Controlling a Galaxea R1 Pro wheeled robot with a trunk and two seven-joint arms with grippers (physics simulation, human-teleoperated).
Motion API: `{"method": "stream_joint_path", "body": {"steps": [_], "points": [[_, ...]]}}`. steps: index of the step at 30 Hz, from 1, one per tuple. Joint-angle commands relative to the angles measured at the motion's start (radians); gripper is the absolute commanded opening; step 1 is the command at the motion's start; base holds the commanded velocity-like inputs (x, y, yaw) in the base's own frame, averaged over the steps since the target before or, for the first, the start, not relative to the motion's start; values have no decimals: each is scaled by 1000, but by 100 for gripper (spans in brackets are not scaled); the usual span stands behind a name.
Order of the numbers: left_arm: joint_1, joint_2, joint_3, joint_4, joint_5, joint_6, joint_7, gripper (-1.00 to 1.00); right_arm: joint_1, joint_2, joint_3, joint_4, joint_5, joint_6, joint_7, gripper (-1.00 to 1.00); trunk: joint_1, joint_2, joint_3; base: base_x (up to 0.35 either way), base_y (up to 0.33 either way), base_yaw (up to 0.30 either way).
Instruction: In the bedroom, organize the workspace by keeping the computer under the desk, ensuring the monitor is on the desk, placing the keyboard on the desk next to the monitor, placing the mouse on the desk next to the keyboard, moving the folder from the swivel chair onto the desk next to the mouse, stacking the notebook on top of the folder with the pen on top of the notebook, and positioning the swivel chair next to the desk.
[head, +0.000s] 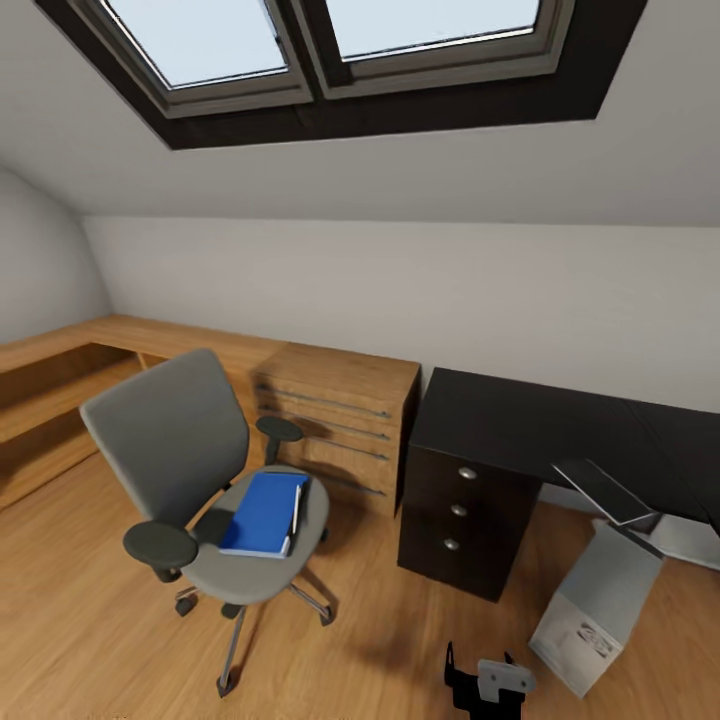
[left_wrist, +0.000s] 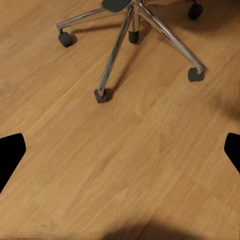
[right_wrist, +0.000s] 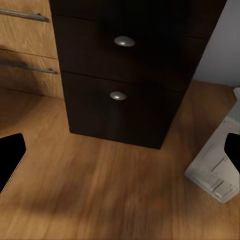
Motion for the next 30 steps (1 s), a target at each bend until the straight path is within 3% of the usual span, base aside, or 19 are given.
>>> {"method": "stream_joint_path", "body": {"steps": [1,30], "points": [[-1,0,-8,1,2,-2,9,100,-1,0,2,1,10,0,-10,100,0,-1,-2,0,0,252],[-1,0,-7,1,2,-2,9,100,-1,0,2,1,10,1,-10,100,0,-1,-18,0,0,258]]}}
